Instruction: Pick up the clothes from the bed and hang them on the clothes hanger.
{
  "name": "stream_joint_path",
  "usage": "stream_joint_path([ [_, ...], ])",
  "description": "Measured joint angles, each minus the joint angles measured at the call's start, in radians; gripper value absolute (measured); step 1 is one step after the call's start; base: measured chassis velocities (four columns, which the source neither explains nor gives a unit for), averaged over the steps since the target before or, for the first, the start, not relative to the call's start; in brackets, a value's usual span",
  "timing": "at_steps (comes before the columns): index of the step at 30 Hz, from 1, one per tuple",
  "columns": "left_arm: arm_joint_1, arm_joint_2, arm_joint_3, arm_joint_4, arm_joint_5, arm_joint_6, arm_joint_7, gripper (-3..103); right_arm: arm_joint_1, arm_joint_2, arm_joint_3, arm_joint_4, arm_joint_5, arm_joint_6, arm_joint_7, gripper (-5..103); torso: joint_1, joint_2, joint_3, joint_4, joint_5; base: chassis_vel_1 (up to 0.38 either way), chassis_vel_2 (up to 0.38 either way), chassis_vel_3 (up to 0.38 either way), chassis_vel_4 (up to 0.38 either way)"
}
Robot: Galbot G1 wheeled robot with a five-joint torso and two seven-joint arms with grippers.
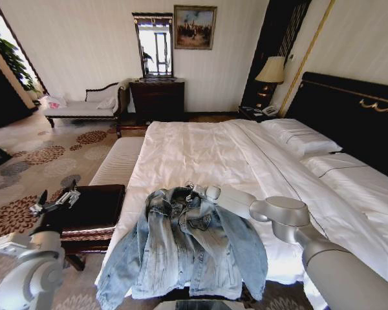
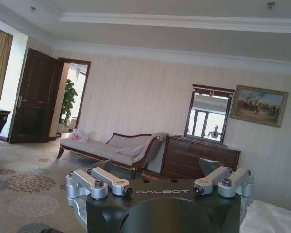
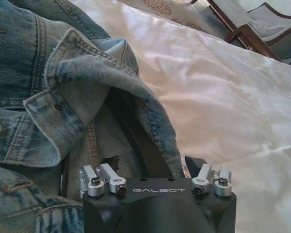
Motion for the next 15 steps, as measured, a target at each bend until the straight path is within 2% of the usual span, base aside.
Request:
stream_joint_path([
  [2, -0.002, -0.001, 0.004, 0.0, 0.001, 0.0, 0.0, 100, 0.0, -0.013, -0.001, 0.014, 0.002, 0.0, 0.006, 73, 0.0, 0.0, 0.0, -0.0001, 0.0, 0.0, 0.0, 0.0, 0.0],
  [15, -0.004, -0.003, 0.008, 0.002, 0.002, 0.0, 0.0, 100, -0.015, -0.021, 0.001, 0.002, 0.0, 0.009, 0.008, 70, 0.0, 0.0, 0.0, -0.0002, 0.0, 0.0, 0.0, 0.0, 0.0],
])
